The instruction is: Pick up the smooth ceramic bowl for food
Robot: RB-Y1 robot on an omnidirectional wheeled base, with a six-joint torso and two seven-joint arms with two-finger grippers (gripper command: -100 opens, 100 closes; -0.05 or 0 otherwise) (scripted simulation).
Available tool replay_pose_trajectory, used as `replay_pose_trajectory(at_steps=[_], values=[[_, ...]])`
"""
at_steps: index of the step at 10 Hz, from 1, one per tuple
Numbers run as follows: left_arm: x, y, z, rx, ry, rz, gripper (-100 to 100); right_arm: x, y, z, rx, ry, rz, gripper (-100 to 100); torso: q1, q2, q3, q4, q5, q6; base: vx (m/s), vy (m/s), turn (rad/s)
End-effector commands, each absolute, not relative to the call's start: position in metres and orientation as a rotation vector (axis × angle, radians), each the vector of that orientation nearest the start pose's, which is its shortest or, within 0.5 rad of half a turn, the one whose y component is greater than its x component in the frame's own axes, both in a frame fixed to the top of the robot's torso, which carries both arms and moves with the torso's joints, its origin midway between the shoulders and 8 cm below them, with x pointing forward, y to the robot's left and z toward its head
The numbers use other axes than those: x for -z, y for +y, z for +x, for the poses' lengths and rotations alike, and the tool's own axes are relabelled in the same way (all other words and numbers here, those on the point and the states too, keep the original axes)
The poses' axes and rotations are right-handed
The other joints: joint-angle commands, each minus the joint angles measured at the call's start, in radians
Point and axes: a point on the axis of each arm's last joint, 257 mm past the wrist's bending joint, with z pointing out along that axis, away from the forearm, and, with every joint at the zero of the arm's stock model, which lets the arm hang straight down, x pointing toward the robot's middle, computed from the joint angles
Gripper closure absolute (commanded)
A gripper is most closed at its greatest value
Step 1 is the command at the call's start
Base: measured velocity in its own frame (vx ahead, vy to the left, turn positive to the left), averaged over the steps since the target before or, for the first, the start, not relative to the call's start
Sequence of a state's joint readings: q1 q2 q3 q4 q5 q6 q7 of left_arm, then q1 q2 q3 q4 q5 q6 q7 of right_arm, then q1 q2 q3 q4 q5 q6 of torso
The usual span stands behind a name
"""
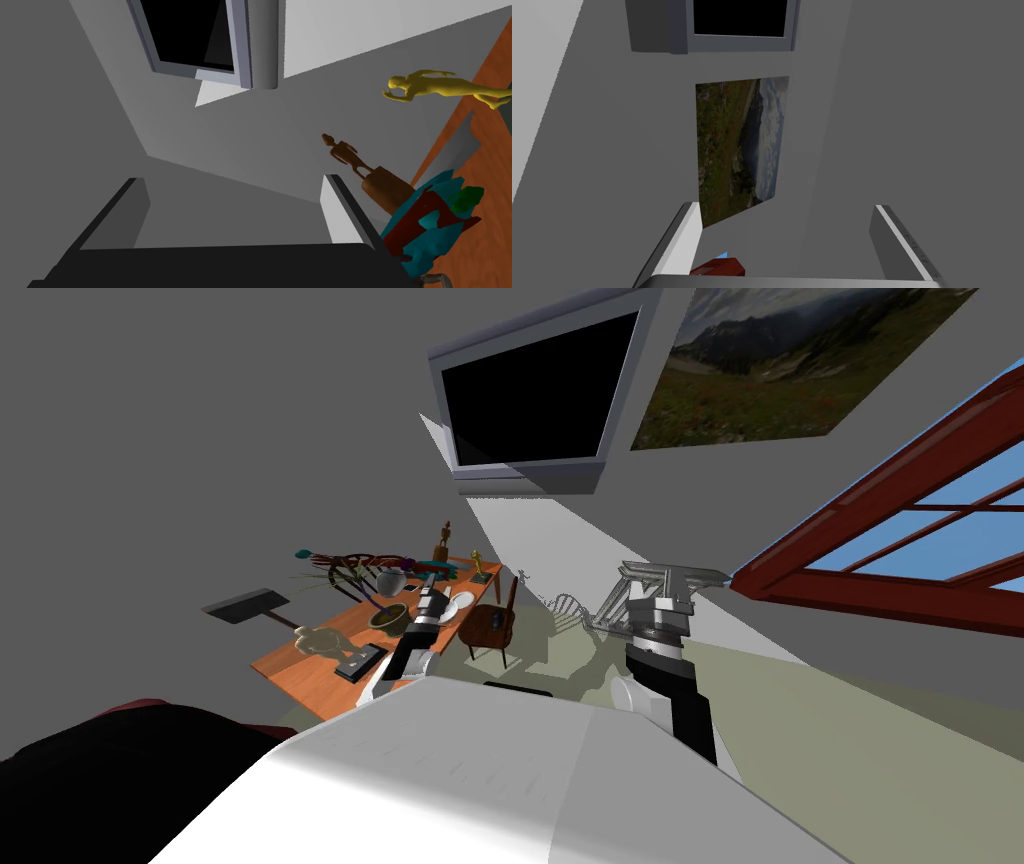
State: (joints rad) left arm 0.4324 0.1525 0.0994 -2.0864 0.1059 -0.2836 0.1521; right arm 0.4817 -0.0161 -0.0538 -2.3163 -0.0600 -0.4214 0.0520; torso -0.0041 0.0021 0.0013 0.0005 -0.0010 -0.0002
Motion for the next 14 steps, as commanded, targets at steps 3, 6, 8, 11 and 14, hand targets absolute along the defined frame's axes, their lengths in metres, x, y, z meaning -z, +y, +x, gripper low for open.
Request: replay_pose_trajectory(at_steps=[3,6,8,11,14], values=[[0.113,0.347,0.416,1.252,0.886,-1.076,-100,-0.033,-0.301,0.347,-1.242,0.616,0.677,0,0.002,0.000,0.000,0.000,0.000,0.000,-0.033,-0.043,-0.032],[0.131,0.354,0.422,1.223,0.917,-1.136,-100,-0.033,-0.301,0.347,-1.242,0.616,0.677,0,0.002,0.000,0.000,0.000,0.001,0.000,-0.024,-0.034,-0.024],[0.148,0.359,0.428,1.197,0.944,-1.192,-100,-0.033,-0.301,0.347,-1.242,0.616,0.677,0,0.002,0.000,0.000,0.000,0.001,0.000,-0.026,-0.031,-0.023],[0.178,0.370,0.436,1.153,0.985,-1.289,-100,-0.033,-0.301,0.347,-1.241,0.616,0.677,0,0.003,-0.001,0.000,0.000,0.001,0.000,-0.018,-0.020,-0.022],[0.201,0.375,0.439,1.116,1.022,-1.364,-100,-0.033,-0.301,0.347,-1.241,0.616,0.677,0,0.004,-0.001,-0.001,0.000,0.001,0.000,-0.015,-0.012,-0.017]])
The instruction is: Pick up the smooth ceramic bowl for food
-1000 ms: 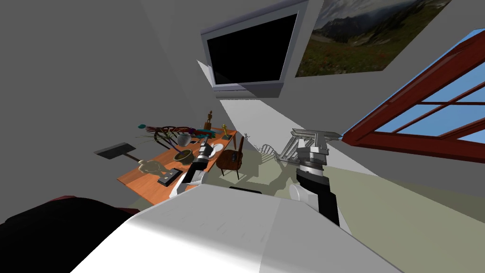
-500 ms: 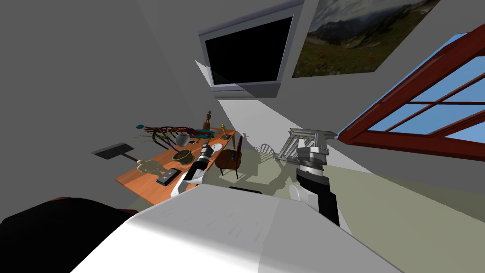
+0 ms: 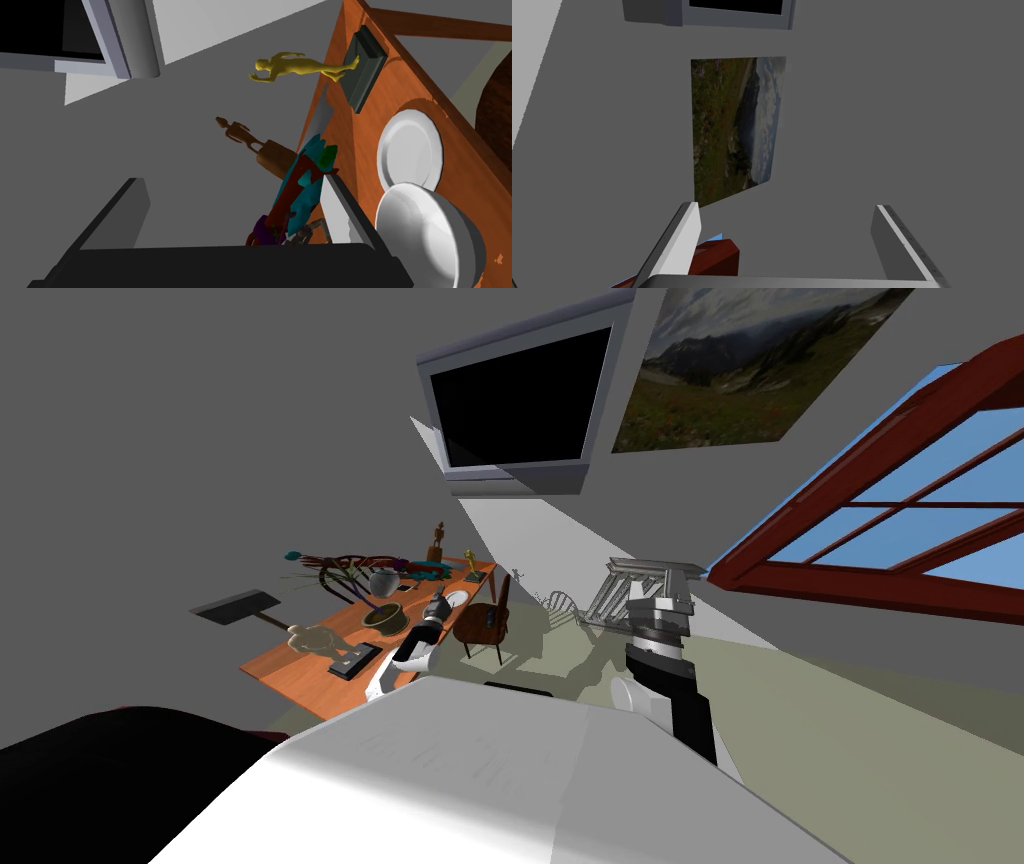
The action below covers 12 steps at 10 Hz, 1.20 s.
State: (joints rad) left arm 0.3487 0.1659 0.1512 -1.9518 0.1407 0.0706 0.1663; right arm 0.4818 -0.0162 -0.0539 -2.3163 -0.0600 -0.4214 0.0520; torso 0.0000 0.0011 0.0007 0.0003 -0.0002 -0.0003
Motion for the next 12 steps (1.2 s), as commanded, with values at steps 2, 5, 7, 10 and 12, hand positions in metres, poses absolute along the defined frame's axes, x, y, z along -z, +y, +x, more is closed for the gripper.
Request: replay_pose_trajectory(at_steps=[2,5,7,10,12], values=[[0.220,0.379,0.441,1.086,1.052,-1.427,-100,-0.033,-0.301,0.347,-1.241,0.616,0.677,0,0.000,0.000,0.000,0.000,0.000,0.000,-0.010,-0.001,-0.013],[0.251,0.386,0.444,1.040,1.097,-1.528,-100,-0.033,-0.301,0.347,-1.241,0.616,0.677,0,0.001,0.000,0.000,0.000,0.000,0.000,-0.006,0.010,-0.010],[0.269,0.389,0.444,1.009,1.126,-1.587,-100,-0.033,-0.301,0.347,-1.241,0.616,0.677,0,0.002,-0.001,0.000,0.000,0.000,0.000,-0.001,0.017,-0.008],[0.291,0.391,0.442,0.969,1.164,-1.657,-100,-0.033,-0.301,0.347,-1.241,0.616,0.677,0,0.003,-0.001,-0.001,0.000,0.001,0.000,0.005,0.029,-0.003],[0.307,0.393,0.441,0.940,1.192,-1.710,-100,-0.033,-0.301,0.347,-1.241,0.616,0.677,0,0.003,-0.002,-0.001,0.000,0.001,0.000,0.010,0.035,0.000]])
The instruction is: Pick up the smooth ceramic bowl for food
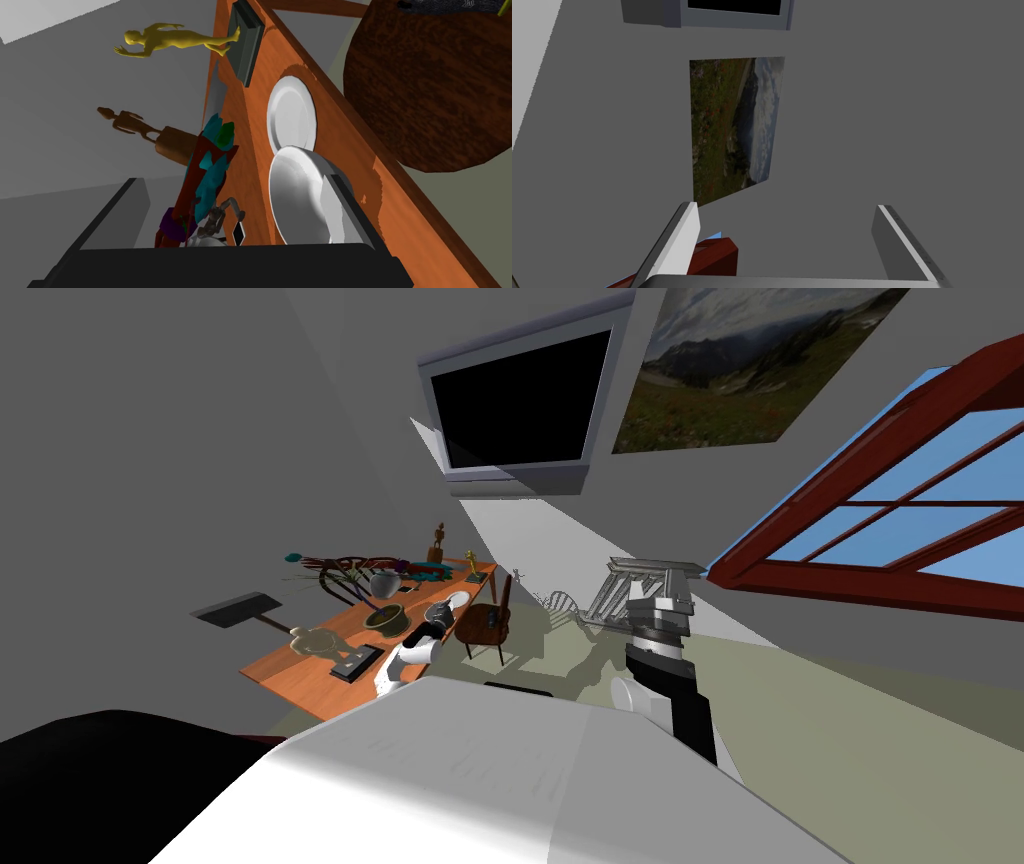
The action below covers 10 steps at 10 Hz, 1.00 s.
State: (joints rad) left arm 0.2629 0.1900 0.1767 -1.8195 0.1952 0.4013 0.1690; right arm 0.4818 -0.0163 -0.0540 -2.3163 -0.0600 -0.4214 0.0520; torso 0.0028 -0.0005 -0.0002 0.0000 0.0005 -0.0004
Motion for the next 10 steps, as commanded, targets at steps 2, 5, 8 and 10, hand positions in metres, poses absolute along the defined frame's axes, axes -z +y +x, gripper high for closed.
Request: replay_pose_trajectory(at_steps=[2,5,8,10], values=[[0.322,0.395,0.439,0.910,1.220,-1.761,-100,-0.033,-0.301,0.347,-1.241,0.616,0.677,0,0.001,0.000,0.000,0.000,0.000,0.000,0.010,0.042,0.003],[0.346,0.397,0.435,0.858,1.270,-1.846,-100,-0.033,-0.301,0.347,-1.241,0.616,0.677,0,0.001,0.000,0.000,0.000,0.000,0.000,0.015,0.054,0.007],[0.368,0.400,0.429,0.806,1.318,-1.923,-100,-0.033,-0.301,0.347,-1.241,0.616,0.677,0,0.002,-0.001,0.000,0.000,0.000,0.000,0.025,0.068,0.014],[0.381,0.400,0.423,0.767,1.351,-1.972,-100,-0.033,-0.301,0.347,-1.241,0.617,0.677,0,0.003,-0.002,-0.001,0.000,0.001,0.000,0.042,0.074,0.009]])
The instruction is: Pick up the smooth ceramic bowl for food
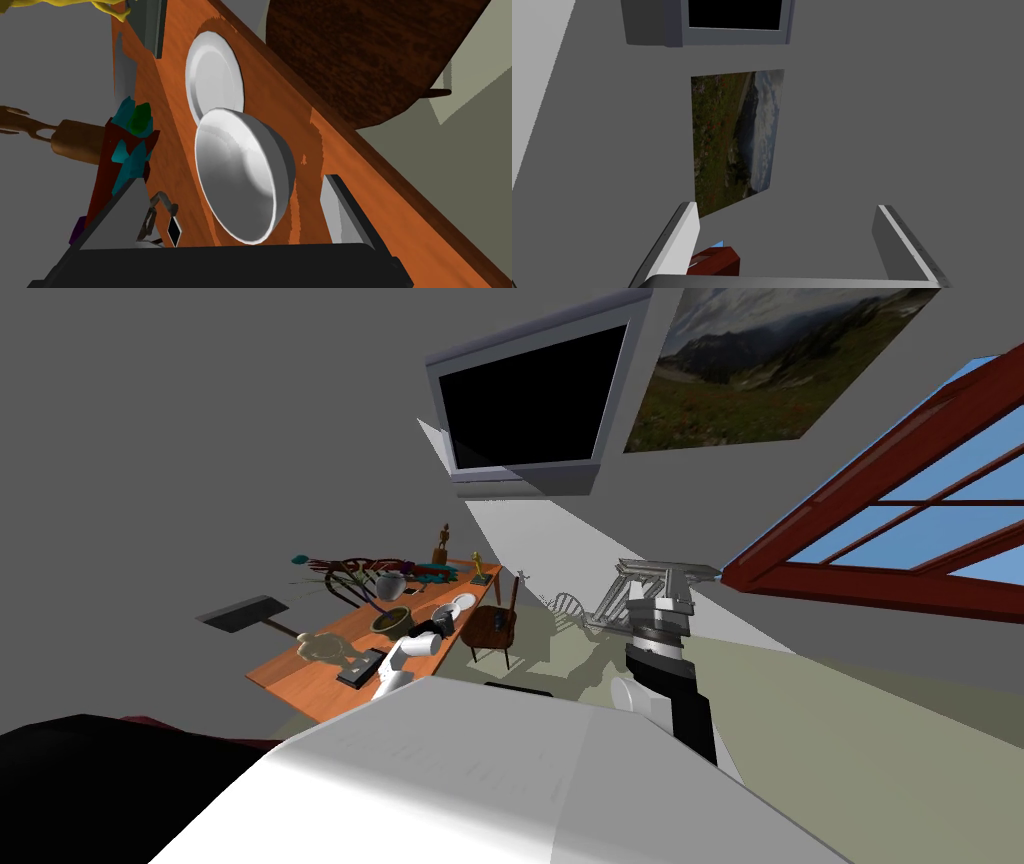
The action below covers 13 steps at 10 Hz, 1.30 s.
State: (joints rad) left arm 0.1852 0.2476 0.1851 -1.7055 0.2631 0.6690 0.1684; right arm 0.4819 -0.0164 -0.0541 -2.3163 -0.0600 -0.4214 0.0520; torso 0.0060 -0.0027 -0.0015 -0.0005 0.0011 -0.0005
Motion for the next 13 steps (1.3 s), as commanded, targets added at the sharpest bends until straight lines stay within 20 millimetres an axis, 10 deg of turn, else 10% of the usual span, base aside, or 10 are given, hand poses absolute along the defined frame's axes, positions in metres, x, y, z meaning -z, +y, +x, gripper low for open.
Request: replay_pose_trajectory(at_steps=[1,12,13], values=[[0.390,0.401,0.420,0.745,1.371,-2.002,-100,-0.033,-0.301,0.347,-1.241,0.617,0.677,0,0.000,0.000,0.000,0.000,0.000,0.000,0.045,0.110,0.025],[0.460,0.393,0.370,0.546,1.533,-2.260,-100,-0.033,-0.301,0.347,-1.241,0.617,0.677,0,0.001,-0.005,-0.003,-0.001,0.000,0.000,0.079,0.100,0.007],[0.461,0.393,0.368,0.541,1.536,-2.266,0,-0.033,-0.301,0.347,-1.241,0.617,0.677,0,-0.002,-0.002,-0.002,-0.001,0.000,0.000,0.011,0.009,0.000]])
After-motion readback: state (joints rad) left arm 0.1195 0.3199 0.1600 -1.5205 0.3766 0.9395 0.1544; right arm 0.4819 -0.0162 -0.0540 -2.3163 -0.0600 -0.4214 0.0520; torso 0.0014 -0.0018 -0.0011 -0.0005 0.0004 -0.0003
